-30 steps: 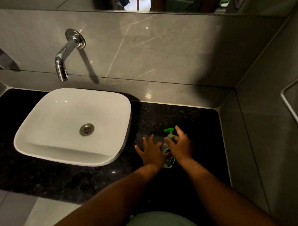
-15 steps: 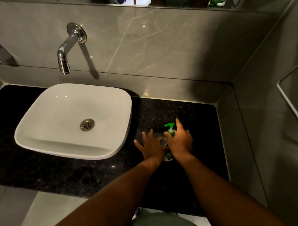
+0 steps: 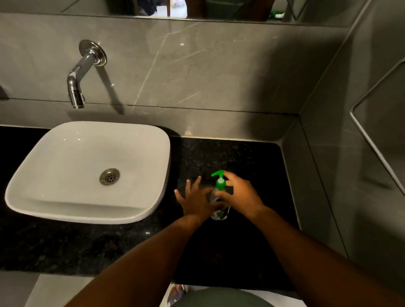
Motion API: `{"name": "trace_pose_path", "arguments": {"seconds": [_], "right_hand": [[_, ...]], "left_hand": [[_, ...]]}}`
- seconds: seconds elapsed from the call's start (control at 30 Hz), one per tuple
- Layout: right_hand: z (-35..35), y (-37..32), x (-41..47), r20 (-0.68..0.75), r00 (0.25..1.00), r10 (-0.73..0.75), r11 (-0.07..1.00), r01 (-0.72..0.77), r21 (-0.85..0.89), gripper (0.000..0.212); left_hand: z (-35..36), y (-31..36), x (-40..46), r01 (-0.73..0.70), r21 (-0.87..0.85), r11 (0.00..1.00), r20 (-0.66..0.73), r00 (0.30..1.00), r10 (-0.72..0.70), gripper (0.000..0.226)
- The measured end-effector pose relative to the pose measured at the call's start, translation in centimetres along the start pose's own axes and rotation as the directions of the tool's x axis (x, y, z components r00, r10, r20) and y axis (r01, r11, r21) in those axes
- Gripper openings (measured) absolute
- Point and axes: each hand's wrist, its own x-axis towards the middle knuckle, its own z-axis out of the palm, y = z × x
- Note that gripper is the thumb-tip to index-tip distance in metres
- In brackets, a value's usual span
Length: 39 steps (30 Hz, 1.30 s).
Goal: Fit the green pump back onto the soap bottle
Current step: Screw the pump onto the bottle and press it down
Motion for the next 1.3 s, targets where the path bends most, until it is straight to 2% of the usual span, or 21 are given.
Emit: {"name": "trace_pose_path", "arguments": {"seconds": [0.1, 0.17, 0.27, 0.4, 0.5, 0.6, 0.73, 0.83, 0.9, 1.07, 1.3], "right_hand": [[-1.6, -0.1, -0.4, 0.063, 0.992, -0.11, 0.988, 0.115, -0.1, 0.059], [-2.7, -0.6, -0.6, 0.081, 0.974, -0.21, 0.949, 0.223, -0.225, 0.049], [-3.9, -1.5, -0.7, 0.103, 0.935, -0.34, 0.873, 0.354, -0.335, 0.05], [-4.4, -3.2, -0.4, 0.231, 0.889, -0.396, 0.756, 0.459, -0.468, 0.042], [-4.7, -4.1, 0.0, 0.359, 0.83, -0.428, 0.584, 0.557, -0.591, 0.032], [-5.5, -5.1, 0.3, 0.491, 0.759, -0.427, 0.395, 0.645, -0.654, 0.032], [-6.7, -6.2, 0.4, 0.678, 0.563, -0.473, 0.011, 0.773, -0.634, 0.028], [-7.3, -7.0, 0.7, 0.759, 0.482, -0.437, -0.15, 0.793, -0.59, 0.03], [-7.5, -7.4, 0.8, 0.782, 0.467, -0.414, -0.182, 0.799, -0.574, 0.03], [-7.4, -7.6, 0.8, 0.792, 0.464, -0.396, -0.185, 0.804, -0.564, 0.027], [-7.0, -7.1, 0.8, 0.745, 0.508, -0.432, -0.073, 0.804, -0.59, 0.026]], "left_hand": [[-0.1, -0.8, 0.0, -0.093, -0.038, 0.995, -0.077, 0.993, 0.09, 0.056], [-0.2, -1.0, 0.1, -0.137, -0.037, 0.99, -0.118, 0.984, 0.132, 0.06], [-0.2, -1.3, 0.2, -0.187, 0.032, 0.982, -0.129, 0.973, 0.19, 0.064], [0.1, -1.8, 0.3, -0.212, 0.05, 0.976, -0.102, 0.971, 0.216, 0.068], [0.2, -1.7, 0.3, -0.201, 0.024, 0.979, -0.108, 0.973, 0.202, 0.067], [0.0, -1.7, 0.4, -0.195, 0.035, 0.98, -0.087, 0.976, 0.198, 0.067], [-0.5, -1.6, 0.8, -0.165, 0.061, 0.984, -0.016, 0.986, 0.167, 0.066], [-0.5, -1.5, 1.0, -0.145, 0.094, 0.985, 0.019, 0.989, 0.144, 0.066], [-0.4, -1.6, 0.9, -0.133, 0.099, 0.986, 0.021, 0.991, 0.132, 0.067], [-0.2, -1.6, 0.9, -0.128, 0.113, 0.985, 0.016, 0.992, 0.127, 0.069], [-0.4, -1.6, 0.8, -0.13, 0.069, 0.989, 0.023, 0.991, 0.129, 0.068]]}}
